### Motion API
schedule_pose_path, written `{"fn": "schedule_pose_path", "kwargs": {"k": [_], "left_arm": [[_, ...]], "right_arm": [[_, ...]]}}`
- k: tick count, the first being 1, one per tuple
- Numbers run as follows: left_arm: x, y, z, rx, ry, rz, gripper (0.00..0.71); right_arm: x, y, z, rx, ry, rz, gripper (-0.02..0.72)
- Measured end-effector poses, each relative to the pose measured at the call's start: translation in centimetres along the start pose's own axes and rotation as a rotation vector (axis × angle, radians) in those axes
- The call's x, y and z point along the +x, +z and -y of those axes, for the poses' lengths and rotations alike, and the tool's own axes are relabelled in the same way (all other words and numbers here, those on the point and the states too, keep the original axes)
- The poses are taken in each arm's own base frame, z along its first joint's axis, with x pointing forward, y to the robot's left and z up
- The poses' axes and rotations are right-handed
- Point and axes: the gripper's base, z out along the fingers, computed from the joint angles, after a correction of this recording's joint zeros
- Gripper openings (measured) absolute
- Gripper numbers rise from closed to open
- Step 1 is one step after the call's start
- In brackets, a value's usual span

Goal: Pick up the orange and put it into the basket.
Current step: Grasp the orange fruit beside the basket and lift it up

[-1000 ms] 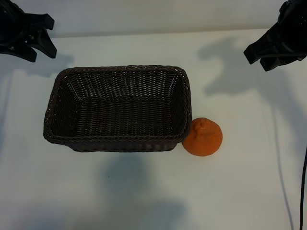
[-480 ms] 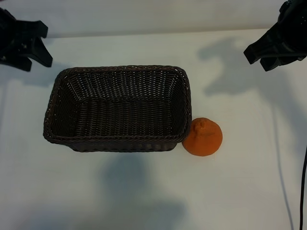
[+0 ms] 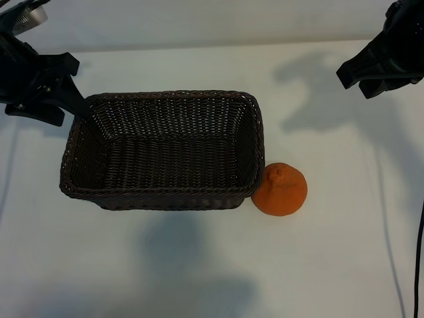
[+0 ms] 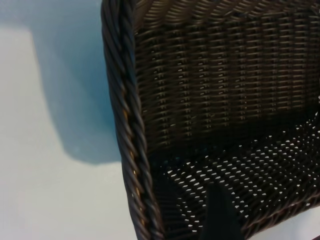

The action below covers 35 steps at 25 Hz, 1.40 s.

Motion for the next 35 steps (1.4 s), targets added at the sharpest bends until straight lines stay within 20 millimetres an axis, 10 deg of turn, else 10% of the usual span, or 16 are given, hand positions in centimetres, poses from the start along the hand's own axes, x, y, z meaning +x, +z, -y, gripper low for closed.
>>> {"fn": "schedule_pose_path", "kwargs": {"k": [35], "left_arm": [[0.11,-0.31,0.38,0.023,-0.002,0.014,0.496]], "right_arm": [[-0.11,0.00,-0.10,-0.011,0.004,0.012,0.255]]}}
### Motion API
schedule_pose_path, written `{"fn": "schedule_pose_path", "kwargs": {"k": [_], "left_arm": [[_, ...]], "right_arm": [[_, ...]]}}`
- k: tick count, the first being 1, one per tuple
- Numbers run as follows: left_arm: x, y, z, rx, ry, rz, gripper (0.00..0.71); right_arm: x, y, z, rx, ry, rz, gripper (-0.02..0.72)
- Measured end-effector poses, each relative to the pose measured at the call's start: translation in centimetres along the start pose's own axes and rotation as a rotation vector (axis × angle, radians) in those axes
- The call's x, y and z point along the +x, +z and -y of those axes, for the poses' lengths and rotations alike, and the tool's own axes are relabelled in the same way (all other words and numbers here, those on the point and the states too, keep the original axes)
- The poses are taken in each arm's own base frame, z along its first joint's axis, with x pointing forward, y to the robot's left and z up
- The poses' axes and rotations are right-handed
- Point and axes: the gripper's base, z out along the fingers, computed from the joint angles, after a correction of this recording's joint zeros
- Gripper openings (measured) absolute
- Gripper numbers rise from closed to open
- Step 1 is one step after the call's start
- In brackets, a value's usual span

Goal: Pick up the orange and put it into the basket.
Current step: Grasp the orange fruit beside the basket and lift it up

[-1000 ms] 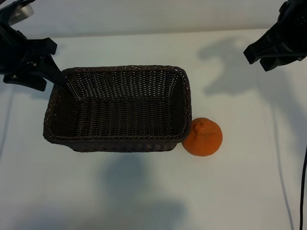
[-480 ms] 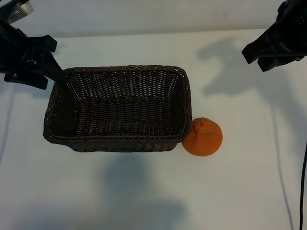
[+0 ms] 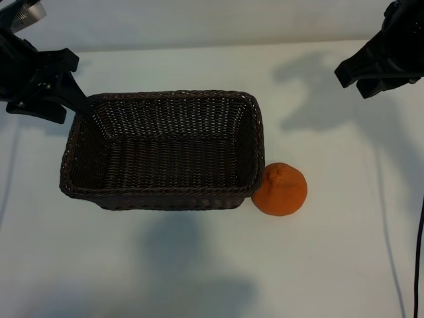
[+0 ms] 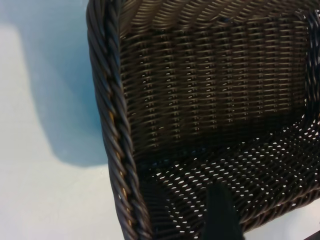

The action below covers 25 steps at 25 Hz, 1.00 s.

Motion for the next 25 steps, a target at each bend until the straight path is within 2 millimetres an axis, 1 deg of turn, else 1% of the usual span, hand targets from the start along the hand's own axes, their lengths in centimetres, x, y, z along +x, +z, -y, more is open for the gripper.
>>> {"fn": "schedule_pose_path", "kwargs": {"k": [5,19,22,25], "left_arm": [[0.00,0.00,0.00,0.000,0.000,0.000,0.496],[0.00,0.00,-0.01,-0.001,0.001,0.000,0.496],[0.00,0.00,-0.01,-0.001,0.001,0.000,0.496],[0.00,0.00,-0.01,-0.001,0.002,0.000,0.496]], "right_arm": [[-0.38,-0.01,0.17,0.019,-0.008,0.042,0.255],[-0.44,-0.01,0.11,0.013,-0.039,0.048,0.253],[-0.45,-0.01,-0.01,0.000,-0.049,0.049,0.290],[-0.43,-0.01,-0.14,-0.014,-0.062,0.048,0.363]]}}
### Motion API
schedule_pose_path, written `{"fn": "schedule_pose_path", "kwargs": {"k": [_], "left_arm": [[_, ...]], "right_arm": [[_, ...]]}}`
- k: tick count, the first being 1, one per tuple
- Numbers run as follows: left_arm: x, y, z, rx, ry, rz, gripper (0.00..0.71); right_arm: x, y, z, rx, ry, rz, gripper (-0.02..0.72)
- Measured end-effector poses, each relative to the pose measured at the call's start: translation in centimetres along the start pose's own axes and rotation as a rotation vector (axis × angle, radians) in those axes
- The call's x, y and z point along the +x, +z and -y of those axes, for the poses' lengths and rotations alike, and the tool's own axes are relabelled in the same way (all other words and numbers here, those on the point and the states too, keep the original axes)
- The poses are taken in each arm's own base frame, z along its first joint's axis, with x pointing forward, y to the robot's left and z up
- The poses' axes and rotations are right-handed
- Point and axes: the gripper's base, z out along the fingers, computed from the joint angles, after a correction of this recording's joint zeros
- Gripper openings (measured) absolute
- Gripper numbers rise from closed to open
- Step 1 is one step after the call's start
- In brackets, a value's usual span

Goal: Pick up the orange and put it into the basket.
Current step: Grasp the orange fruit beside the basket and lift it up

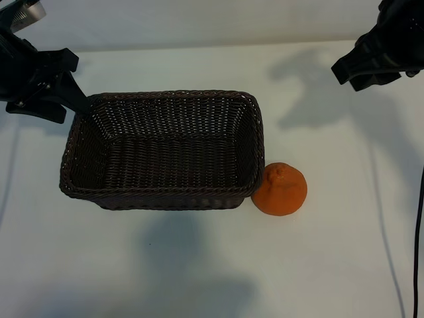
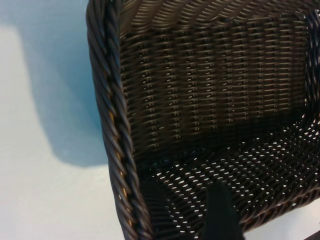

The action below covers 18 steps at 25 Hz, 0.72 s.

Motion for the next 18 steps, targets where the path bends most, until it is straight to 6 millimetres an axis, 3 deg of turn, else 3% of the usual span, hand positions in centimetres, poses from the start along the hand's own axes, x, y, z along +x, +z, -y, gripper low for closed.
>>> {"fn": "schedule_pose_path", "kwargs": {"k": [8,18], "left_arm": [[0.00,0.00,0.00,0.000,0.000,0.000,0.496],[0.00,0.00,0.00,0.000,0.000,0.000,0.496]], "right_arm": [[0.10,0.00,-0.09,-0.011,-0.017,-0.010,0.553],[0.25,-0.01,-0.33,-0.037,-0.016,-0.027,0.572]]}}
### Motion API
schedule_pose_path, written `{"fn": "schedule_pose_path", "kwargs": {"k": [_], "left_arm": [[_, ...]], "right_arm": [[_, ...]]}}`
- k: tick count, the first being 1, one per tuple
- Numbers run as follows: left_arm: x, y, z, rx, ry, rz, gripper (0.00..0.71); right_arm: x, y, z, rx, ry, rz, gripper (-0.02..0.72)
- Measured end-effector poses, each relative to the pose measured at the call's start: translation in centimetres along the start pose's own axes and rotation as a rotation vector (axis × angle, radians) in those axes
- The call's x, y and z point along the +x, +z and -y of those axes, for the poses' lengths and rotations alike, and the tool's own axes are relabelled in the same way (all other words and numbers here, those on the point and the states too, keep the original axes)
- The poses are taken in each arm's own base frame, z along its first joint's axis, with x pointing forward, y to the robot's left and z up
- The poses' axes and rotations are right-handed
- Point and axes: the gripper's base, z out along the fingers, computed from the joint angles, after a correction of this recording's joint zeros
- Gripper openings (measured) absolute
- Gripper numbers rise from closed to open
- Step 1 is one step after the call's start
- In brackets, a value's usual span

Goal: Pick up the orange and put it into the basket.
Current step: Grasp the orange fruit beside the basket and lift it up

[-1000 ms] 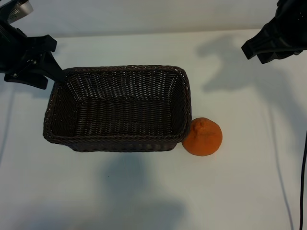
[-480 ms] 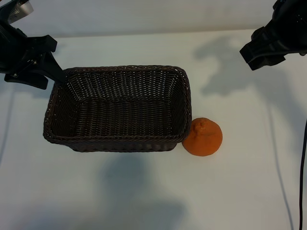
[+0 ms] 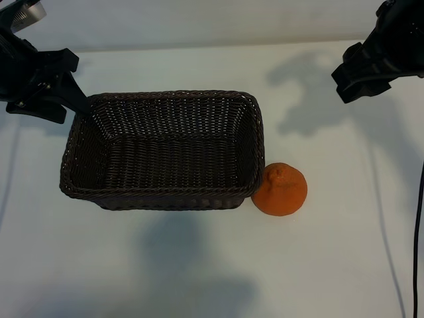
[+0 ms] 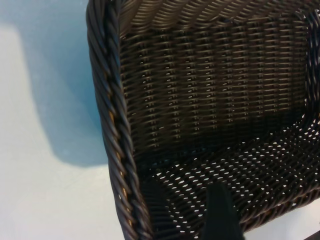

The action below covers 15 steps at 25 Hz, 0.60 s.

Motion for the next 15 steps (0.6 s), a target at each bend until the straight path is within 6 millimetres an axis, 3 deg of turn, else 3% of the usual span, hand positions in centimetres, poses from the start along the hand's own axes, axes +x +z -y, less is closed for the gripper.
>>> {"fn": "schedule_pose_path", "kwargs": {"k": [8,15], "left_arm": [[0.0,0.0,0.0,0.000,0.001,0.000,0.496],[0.0,0.0,0.0,0.000,0.001,0.000,0.496]], "right_arm": [[-0.1,0.4,-0.6,-0.076,-0.010,0.001,0.574],[1.6,4.8,-0.8,-0.142,-0.028,-0.076,0.576]]}}
